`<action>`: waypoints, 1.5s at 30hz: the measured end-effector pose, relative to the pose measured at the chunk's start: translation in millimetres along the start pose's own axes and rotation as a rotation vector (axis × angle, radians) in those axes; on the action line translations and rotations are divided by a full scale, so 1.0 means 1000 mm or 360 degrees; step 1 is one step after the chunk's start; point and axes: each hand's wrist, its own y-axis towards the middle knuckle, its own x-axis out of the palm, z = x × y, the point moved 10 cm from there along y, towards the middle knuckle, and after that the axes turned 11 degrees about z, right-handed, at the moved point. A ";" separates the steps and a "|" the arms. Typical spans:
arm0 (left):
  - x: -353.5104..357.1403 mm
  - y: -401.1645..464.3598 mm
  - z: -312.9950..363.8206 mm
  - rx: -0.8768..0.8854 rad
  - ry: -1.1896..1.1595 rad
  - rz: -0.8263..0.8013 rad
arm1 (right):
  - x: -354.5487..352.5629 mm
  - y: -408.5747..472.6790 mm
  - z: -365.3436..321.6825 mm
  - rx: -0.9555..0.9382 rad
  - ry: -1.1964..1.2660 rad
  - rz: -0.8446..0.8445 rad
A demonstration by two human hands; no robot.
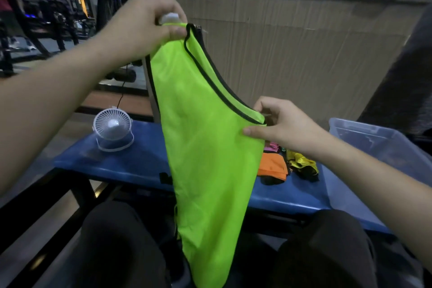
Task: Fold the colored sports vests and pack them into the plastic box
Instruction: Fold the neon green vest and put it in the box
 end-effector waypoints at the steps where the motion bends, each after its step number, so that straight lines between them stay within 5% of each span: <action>1: 0.001 0.004 -0.003 -0.0016 -0.0002 -0.0007 | -0.001 0.005 0.002 0.0026 -0.0017 0.0011; 19: 0.163 0.129 -0.134 -0.0043 0.0184 -0.0060 | 0.042 0.180 0.176 0.0391 -0.0482 -0.0056; 25: 0.191 0.165 -0.154 0.0063 0.0282 0.0122 | 0.048 0.225 0.223 0.0580 -0.0475 0.0009; 34: 0.219 0.183 -0.174 0.0125 0.0275 0.0179 | 0.055 0.248 0.258 0.0760 -0.0103 0.0101; 45: 0.210 0.175 -0.175 0.0170 0.0120 0.0184 | 0.056 0.249 0.256 0.0656 -0.0162 0.0195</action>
